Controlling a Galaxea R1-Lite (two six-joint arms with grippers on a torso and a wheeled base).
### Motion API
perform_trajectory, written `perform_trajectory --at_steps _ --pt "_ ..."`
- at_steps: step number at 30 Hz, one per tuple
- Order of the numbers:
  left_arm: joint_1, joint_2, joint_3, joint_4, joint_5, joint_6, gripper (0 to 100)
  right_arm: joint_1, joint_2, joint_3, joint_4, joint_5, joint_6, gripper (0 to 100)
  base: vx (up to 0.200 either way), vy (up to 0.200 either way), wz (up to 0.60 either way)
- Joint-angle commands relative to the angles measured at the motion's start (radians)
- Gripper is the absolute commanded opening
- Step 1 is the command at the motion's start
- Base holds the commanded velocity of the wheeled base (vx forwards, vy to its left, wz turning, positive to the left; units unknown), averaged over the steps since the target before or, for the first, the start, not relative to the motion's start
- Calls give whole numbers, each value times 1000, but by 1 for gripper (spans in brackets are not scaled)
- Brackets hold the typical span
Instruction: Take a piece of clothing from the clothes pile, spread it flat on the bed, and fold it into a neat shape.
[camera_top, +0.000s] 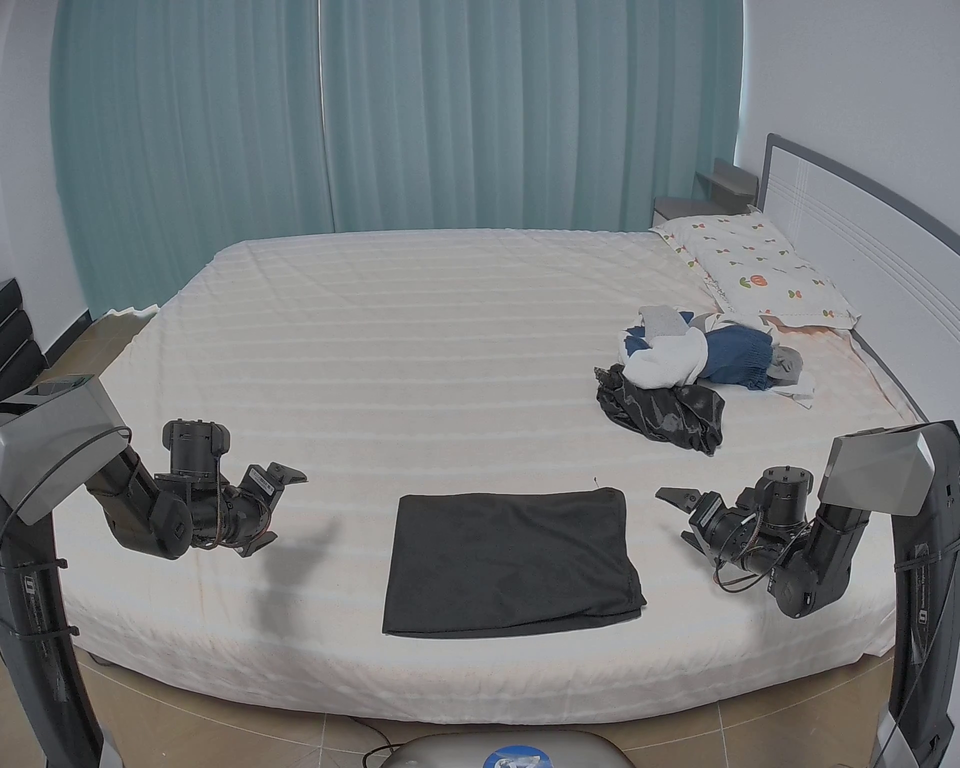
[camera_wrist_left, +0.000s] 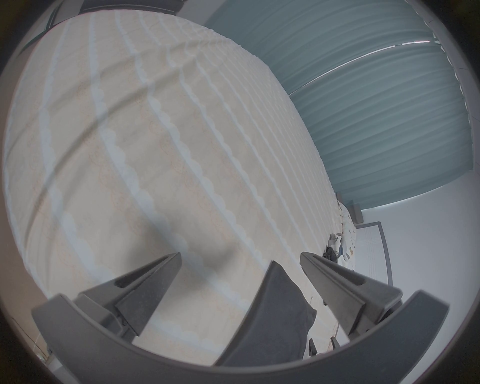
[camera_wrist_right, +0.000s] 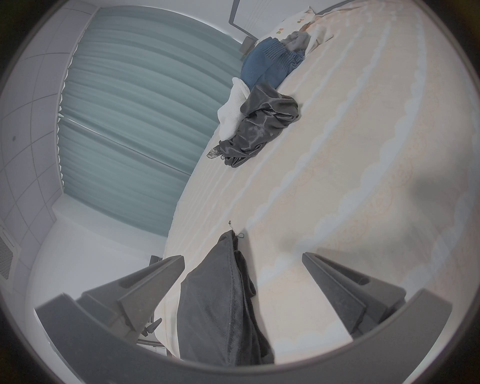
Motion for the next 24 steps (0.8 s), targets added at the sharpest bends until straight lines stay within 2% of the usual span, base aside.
perform_trajectory --at_steps 1,12,14,19,24 --pt "-2 5 -3 -1 -1 0 100 -2 8 -5 -2 -1 0 100 0 -200 0" --pt "-6 8 -11 4 -1 18 100 4 14 -4 -5 -2 0 100 0 -200 0" --pt "-11 8 -3 1 -5 67 100 4 14 -4 -5 -2 0 100 0 -200 0" --pt "-60 35 8 3 -10 205 100 7 14 -1 -6 -2 0 100 0 0 0" --pt "-94 70 6 -4 36 293 100 7 16 -1 -8 -4 -1 100 0 0 0"
